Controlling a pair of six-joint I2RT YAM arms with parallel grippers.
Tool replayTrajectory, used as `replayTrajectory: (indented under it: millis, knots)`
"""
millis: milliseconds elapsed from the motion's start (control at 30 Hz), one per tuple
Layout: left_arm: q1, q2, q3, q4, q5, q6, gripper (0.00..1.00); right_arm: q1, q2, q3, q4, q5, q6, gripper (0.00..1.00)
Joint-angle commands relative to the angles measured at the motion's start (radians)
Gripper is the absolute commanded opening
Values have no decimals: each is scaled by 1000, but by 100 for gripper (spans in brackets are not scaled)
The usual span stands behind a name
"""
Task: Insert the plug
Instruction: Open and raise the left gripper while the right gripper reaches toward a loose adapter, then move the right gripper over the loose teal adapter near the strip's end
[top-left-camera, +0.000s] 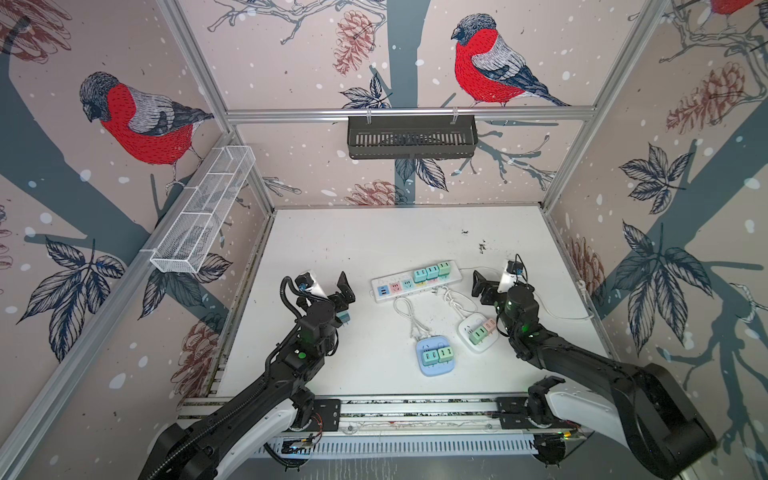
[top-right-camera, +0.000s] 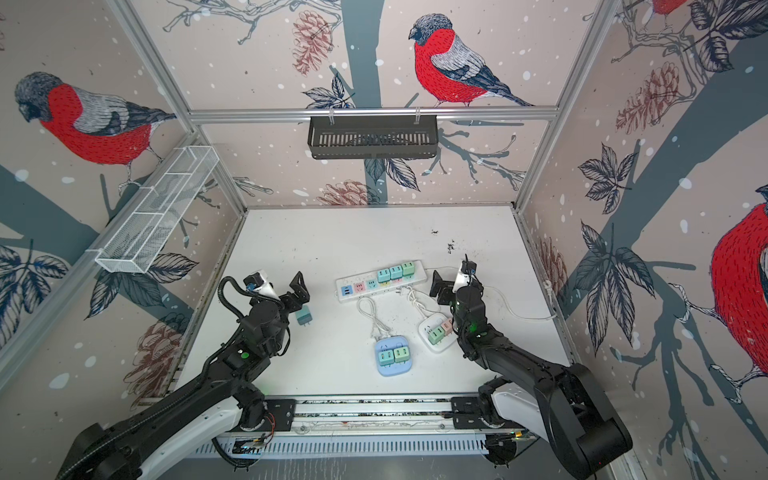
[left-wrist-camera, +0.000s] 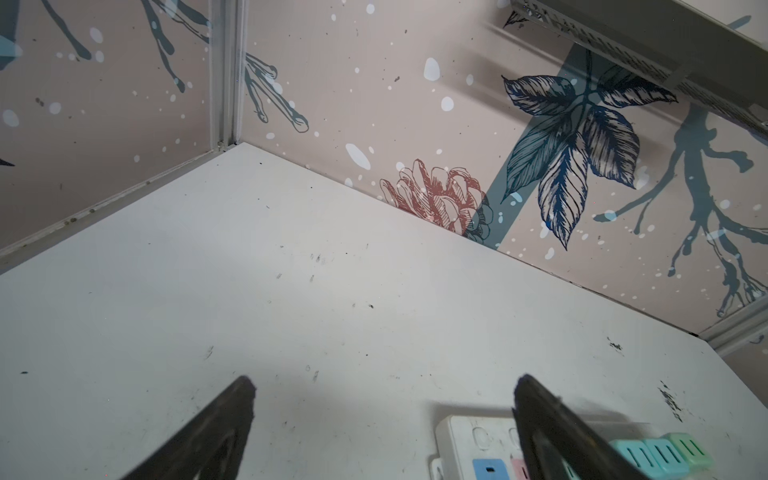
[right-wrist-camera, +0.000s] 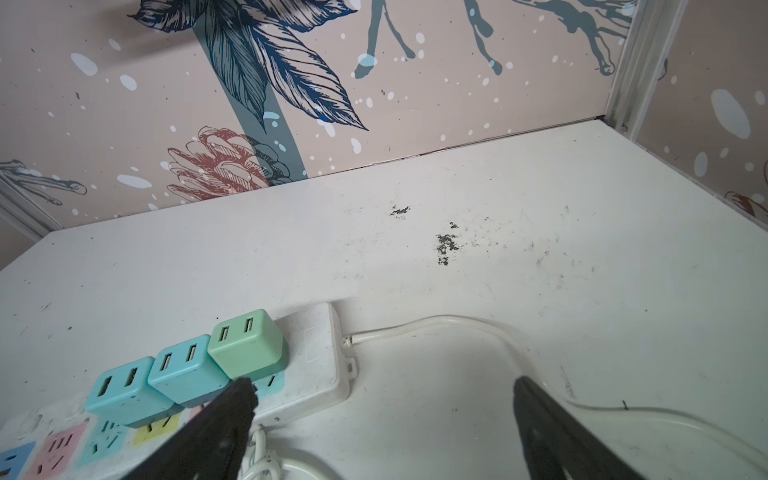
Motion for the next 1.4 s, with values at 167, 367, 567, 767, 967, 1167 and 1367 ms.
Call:
replayTrajectory:
  millis: [167, 367, 567, 767, 967, 1167, 1367]
  knots:
    - [53, -88, -45, 22, -60, -90, 96, 180, 1, 113, -96, -32, 20, 91]
    - [77, -151, -115, 62, -118, -143, 97, 426, 43, 193, -114, 89, 3, 92]
    - [81, -207, -150, 51, -195, -186, 96, 626, 121, 256, -95, 193, -14, 92]
    - [81, -248, -144, -88, -356, -353, 97, 722, 302, 356, -64, 174, -19, 92]
    - [82, -220, -135, -126, -414, -409, 96, 764, 528, 527, -85, 153, -35, 92]
    - [114, -181, -123, -122, -356, -400, 96, 774, 696, 665, -97, 92, -48, 92]
    - [288, -147, -133, -125, -120, -450, 97, 773, 781, 739, -107, 56, -42, 92]
